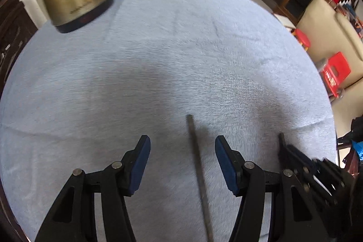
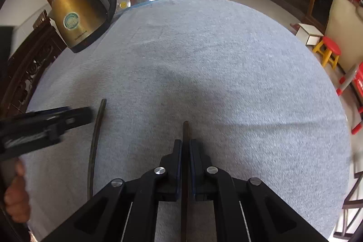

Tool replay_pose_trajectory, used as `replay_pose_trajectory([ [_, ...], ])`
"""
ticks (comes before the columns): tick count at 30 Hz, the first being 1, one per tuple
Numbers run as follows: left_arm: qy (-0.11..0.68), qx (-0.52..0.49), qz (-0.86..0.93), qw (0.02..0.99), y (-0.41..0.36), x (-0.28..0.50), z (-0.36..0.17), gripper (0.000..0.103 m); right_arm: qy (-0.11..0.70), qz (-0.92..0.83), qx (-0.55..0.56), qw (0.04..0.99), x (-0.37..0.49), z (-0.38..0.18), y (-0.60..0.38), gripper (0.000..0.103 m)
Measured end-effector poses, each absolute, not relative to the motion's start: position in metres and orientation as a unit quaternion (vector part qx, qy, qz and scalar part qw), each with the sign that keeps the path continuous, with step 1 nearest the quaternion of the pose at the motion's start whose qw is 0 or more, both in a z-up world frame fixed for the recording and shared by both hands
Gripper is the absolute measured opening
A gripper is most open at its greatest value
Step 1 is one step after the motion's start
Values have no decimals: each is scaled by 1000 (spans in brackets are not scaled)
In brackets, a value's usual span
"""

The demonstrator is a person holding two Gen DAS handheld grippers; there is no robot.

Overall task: Organize utensils
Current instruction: 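Close the right tool on one dark chopstick while the left tool closes on the other, then lift the dark chopsticks with both tools and carry them over the black cup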

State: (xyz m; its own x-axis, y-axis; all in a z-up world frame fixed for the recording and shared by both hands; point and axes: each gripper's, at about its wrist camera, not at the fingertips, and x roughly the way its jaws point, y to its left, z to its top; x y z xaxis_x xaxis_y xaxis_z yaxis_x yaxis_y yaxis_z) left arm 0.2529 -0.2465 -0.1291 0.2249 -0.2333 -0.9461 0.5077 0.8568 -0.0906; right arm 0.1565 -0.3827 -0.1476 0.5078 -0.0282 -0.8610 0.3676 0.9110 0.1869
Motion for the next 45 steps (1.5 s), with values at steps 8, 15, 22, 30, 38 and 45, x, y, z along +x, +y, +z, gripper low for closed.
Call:
replay_pose_trajectory([
  [8, 569, 130, -247, 773, -257, 262, -138, 7, 458, -98, 204, 860, 141, -139, -390, 7],
  [15, 523, 95, -233, 814, -213, 242, -104, 5, 383, -81, 217, 894, 103, -89, -387, 7],
  [22, 396, 49, -200, 895, -127, 172, -14, 5, 262, -73, 259, 927, 26, -44, -376, 7],
  [30, 281, 3, -159, 947, -44, 75, 40, 5, 161, -118, 262, 944, -59, -10, -347, 7],
  [38, 234, -36, -165, 957, -9, 7, 70, 5, 102, -125, 235, 959, -109, 35, -318, 7],
  [45, 197, -39, -181, 963, -6, -24, 99, 5, 62, -111, 204, 971, -136, 67, -288, 7],
])
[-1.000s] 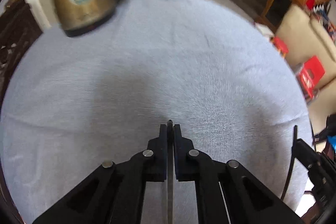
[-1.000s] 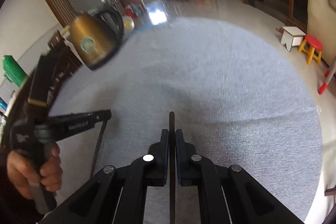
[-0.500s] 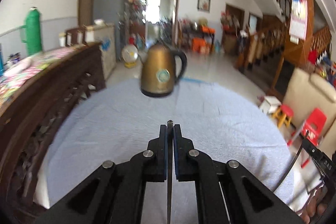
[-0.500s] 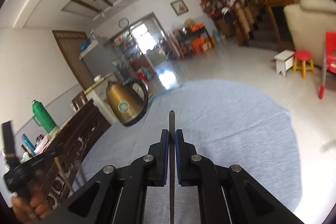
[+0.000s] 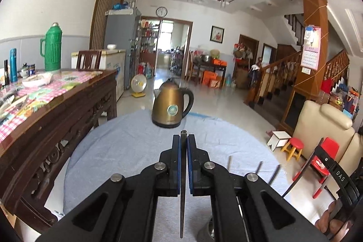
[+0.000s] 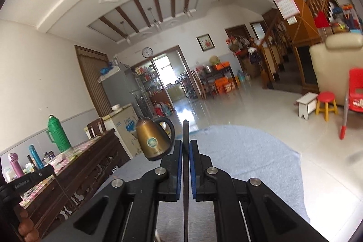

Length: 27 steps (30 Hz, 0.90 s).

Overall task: Organize utensils
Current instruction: 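Lift the dark chopsticks with both tools and carry them over the black cup, then lower the chopsticks into the black cup and open both tools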

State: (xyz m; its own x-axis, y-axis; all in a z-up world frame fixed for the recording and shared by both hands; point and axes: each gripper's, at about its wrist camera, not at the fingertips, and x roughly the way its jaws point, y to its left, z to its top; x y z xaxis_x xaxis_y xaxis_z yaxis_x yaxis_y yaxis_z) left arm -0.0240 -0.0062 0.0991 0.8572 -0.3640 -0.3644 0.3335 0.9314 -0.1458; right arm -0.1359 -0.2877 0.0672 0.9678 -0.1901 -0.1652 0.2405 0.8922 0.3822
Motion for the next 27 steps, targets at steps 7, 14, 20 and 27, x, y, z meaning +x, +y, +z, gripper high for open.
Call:
replay_pose_trajectory([
  [7, 147, -37, -200, 968, -9, -58, 134, 5, 11, -82, 207, 975, -161, 94, -267, 7],
  [14, 105, -42, -218, 969, -22, -75, 154, 5, -8, -65, 205, 977, -159, 101, -244, 7],
  [20, 108, -33, -222, 969, -38, -71, 136, 5, 12, -64, 176, 982, -141, 81, -221, 7],
  [27, 157, -42, -230, 959, -41, -55, 101, 5, 59, -52, 173, 982, -134, 54, -219, 7],
])
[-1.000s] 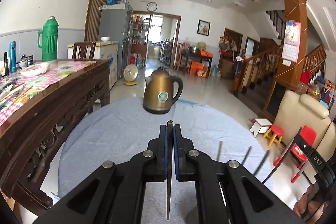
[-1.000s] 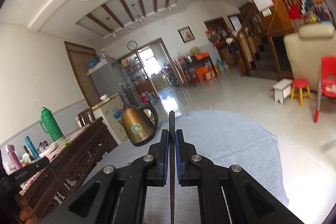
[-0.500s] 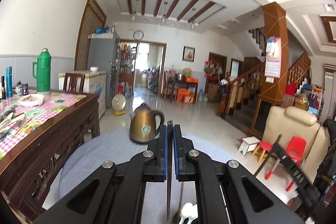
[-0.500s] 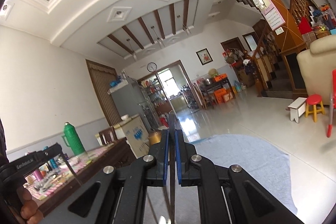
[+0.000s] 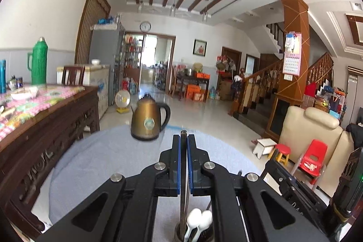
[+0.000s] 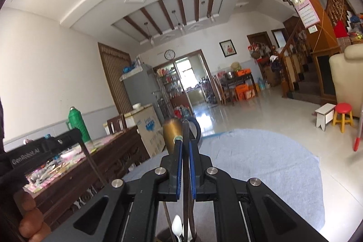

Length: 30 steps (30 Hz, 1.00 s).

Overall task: Organize utensils
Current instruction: 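Lower the chopsticks into the black cup and open both tools, then withdraw both tools back from the black cup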

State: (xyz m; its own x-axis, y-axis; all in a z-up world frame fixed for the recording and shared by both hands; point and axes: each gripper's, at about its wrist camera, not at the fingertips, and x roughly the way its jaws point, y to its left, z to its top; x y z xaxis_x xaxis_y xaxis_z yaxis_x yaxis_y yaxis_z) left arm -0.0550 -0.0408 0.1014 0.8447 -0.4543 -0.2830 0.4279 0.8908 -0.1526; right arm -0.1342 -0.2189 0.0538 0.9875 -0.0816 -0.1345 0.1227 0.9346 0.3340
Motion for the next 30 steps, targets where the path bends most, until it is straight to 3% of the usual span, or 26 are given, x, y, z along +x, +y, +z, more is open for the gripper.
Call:
replay_pose_trajectory([
  [10, 249, -25, -243, 937, -41, -46, 74, 8, 160, 3, 185, 970, -120, 35, -229, 11],
  [13, 251, -25, -236, 938, -29, -59, 85, 31, 172, 19, 210, 962, -121, 33, -239, 21],
  [15, 237, -19, -219, 946, -18, -75, 96, 58, 158, 20, 223, 962, -132, 36, -249, 29],
  [19, 208, 8, -174, 963, -2, -110, 118, 72, 124, 13, 223, 967, -158, 50, -254, 53],
  [24, 195, 40, -105, 974, 13, -156, 136, 90, 130, 14, 209, 969, -187, 68, -245, 63],
  [26, 191, 60, -74, 977, 15, -171, 140, 93, 151, 9, 205, 967, -197, 67, -239, 69],
  [30, 176, 94, -42, 979, 16, -191, 139, 94, 187, -11, 190, 964, -215, 59, -225, 70],
])
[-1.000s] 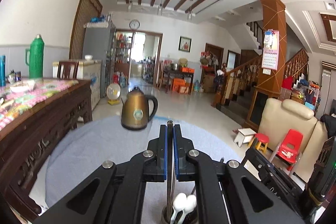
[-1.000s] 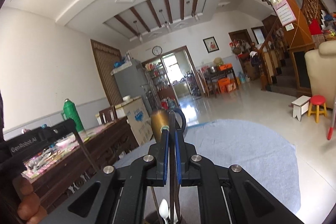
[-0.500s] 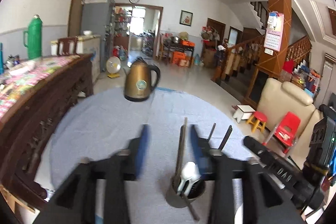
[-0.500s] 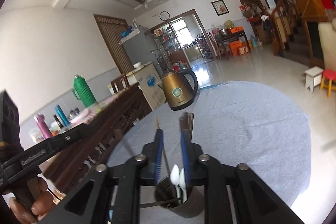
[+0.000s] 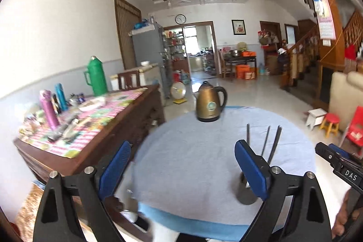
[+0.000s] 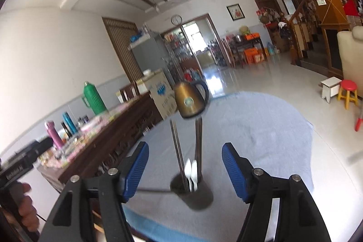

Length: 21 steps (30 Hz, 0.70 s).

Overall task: Organize utensils
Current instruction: 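Withdraw both tools back from the black cup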

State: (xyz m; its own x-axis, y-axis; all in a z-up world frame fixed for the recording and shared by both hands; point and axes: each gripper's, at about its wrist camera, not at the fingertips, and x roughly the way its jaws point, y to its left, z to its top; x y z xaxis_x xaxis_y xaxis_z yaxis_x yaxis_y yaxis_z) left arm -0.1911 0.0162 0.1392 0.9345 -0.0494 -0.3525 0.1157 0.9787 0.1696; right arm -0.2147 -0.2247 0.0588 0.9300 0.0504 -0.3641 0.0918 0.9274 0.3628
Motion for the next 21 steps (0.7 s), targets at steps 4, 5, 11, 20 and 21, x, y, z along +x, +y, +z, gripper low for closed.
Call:
replay_pose_trajectory([
  [4, 170, 103, -28, 980, 20, -206, 136, 97, 219, -21, 166, 961, -223, 55, -205, 71],
  [5, 171, 100, -27, 980, 21, -207, 136, 98, 221, -23, 160, 962, -226, 55, -200, 71],
  [11, 174, 92, -7, 980, 29, -217, 133, 98, 215, -26, 126, 968, -237, 62, -177, 74],
  [20, 187, 85, 24, 978, 39, -219, 124, 98, 204, -72, 125, 968, -243, 57, -164, 74],
  [21, 191, 85, 26, 978, 39, -219, 122, 99, 203, -78, 122, 968, -244, 56, -162, 74],
])
